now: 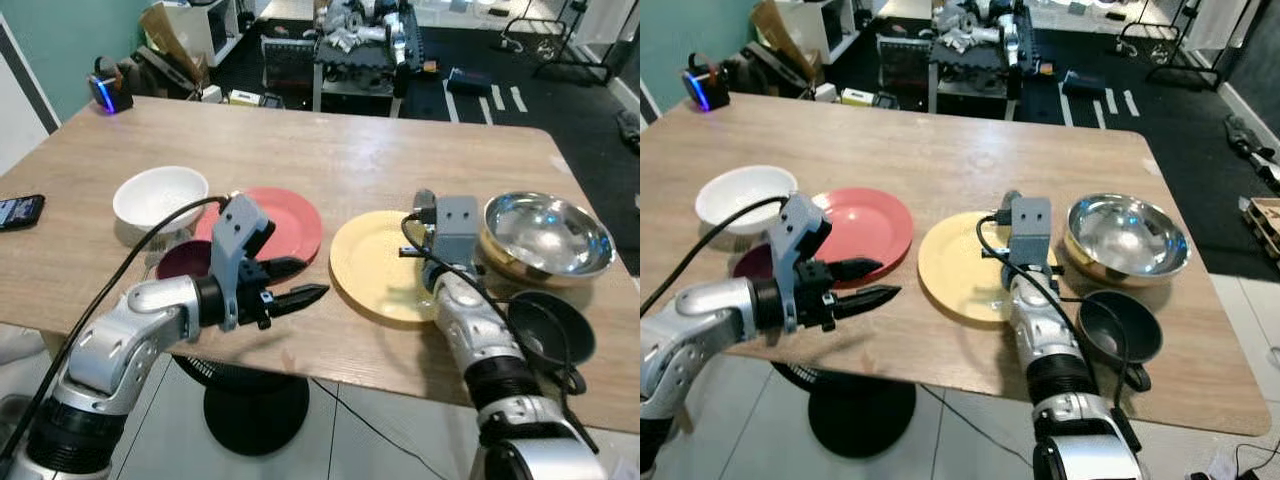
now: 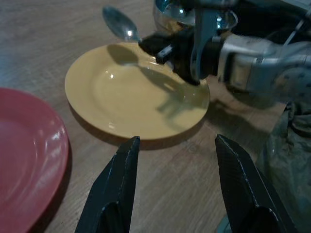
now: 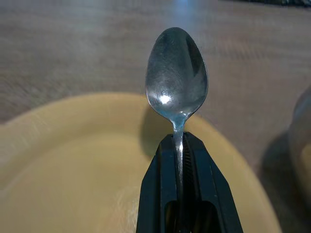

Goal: Setting the table

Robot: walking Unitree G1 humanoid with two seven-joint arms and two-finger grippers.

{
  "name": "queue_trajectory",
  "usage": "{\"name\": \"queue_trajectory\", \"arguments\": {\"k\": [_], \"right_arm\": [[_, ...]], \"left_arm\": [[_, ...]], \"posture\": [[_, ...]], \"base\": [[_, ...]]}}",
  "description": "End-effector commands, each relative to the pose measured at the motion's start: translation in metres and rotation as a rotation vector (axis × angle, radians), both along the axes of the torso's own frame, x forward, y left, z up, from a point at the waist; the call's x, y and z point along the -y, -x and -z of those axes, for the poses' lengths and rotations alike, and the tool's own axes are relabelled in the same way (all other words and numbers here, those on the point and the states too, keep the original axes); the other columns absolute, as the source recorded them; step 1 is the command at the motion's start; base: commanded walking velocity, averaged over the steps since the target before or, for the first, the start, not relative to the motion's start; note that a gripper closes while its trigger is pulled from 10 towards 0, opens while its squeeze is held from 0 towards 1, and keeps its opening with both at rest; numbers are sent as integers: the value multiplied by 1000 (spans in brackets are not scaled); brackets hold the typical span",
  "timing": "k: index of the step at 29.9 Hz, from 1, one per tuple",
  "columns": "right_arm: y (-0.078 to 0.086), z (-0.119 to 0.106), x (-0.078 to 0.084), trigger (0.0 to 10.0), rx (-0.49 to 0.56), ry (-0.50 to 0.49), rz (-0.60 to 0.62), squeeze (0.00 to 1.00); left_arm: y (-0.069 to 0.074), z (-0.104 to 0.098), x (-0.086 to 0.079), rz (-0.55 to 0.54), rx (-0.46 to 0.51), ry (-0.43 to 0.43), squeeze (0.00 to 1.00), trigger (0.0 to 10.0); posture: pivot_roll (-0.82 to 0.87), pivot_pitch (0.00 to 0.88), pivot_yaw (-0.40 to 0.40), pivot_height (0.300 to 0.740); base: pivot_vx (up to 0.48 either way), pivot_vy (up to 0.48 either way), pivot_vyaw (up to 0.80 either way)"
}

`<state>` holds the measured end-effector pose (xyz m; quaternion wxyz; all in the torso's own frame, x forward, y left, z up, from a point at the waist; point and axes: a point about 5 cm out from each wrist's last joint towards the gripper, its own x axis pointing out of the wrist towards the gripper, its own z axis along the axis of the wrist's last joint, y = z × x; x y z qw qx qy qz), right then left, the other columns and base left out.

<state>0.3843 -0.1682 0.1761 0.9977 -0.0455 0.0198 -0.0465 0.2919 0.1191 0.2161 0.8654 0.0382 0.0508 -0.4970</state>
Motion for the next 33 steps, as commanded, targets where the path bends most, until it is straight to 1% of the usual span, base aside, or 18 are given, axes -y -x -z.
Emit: {"name": "queue_trajectory", "arguments": {"k": [1, 5, 6, 7, 10, 13, 14, 15, 16, 17, 20, 22, 26, 29, 30, 33], "right_arm": [[2, 0, 4, 10000, -15, 7, -3, 0], [4, -6, 8, 10000, -20, 42, -11, 0], [7, -6, 13, 10000, -48, 66, -29, 0], [7, -6, 13, 10000, -48, 66, -29, 0], [19, 9, 26, 10000, -111, 79, -16, 0], [34, 23, 41, 10000, -174, 68, 14, 0], [34, 23, 41, 10000, -174, 68, 14, 0], [40, 25, 45, 10000, -188, 51, 21, 0], [40, 25, 45, 10000, -188, 51, 21, 0], [44, 26, 46, 10000, -199, 41, 26, 0], [49, 27, 47, 10000, -206, 21, 29, 0], [55, 27, 46, 10000, -216, -8, 29, 0], [58, 22, 43, 10000, -204, -43, 27, 0], [56, 8, 36, 10000, -160, -96, 7, 0], [56, 8, 36, 10000, -160, -96, 7, 0], [55, -1, 24, 10000, -134, -161, -22, 0]], "left_arm": [[2, 4, 2, 12, -16, -8, 0, 10000], [3, 5, 4, 18, -18, -7, 0, 10000], [3, 6, 5, 22, -20, -4, 0, 10000], [3, 6, 5, 22, -20, -4, 0, 10000], [4, 6, 6, 24, -22, -1, 0, 10000], [4, 8, 6, 25, -24, 0, 0, 10000], [4, 8, 6, 25, -24, 0, 0, 10000], [5, 8, 6, 27, -27, 1, 0, 10000], [5, 8, 6, 27, -27, 1, 0, 10000], [5, 8, 6, 28, -28, 0, 0, 10000], [4, 8, 6, 30, -30, -1, 0, 10000], [3, 9, 7, 36, -31, -3, 0, 10000], [2, 9, 9, 42, -31, -4, 0, 10000], [2, 9, 11, 49, -30, -5, 0, 10000], [2, 9, 11, 49, -30, -5, 0, 10000], [2, 10, 13, 52, -29, -5, 0, 10000]], "posture": [[52, 88, 73, 740], [40, 86, 73, 740], [34, 88, 69, 740], [34, 88, 69, 740], [24, 91, 64, 740], [19, 96, 67, 740], [19, 96, 67, 740], [16, 97, 70, 740], [16, 97, 70, 740], [10, 99, 75, 740], [7, 97, 78, 740], [2, 98, 84, 740], [-3, 96, 89, 740], [-4, 93, 90, 740], [-4, 93, 90, 740], [0, 88, 91, 740]], "base": [[0, 0, 0], [0, 0, 0], [0, 0, 0], [0, 0, 0], [0, 0, 0], [0, 0, 0], [0, 0, 0], [0, 0, 0], [0, 0, 0], [0, 0, 0], [0, 0, 0], [0, 0, 0], [0, 0, 0], [0, 0, 0], [0, 0, 0], [0, 0, 0]]}}
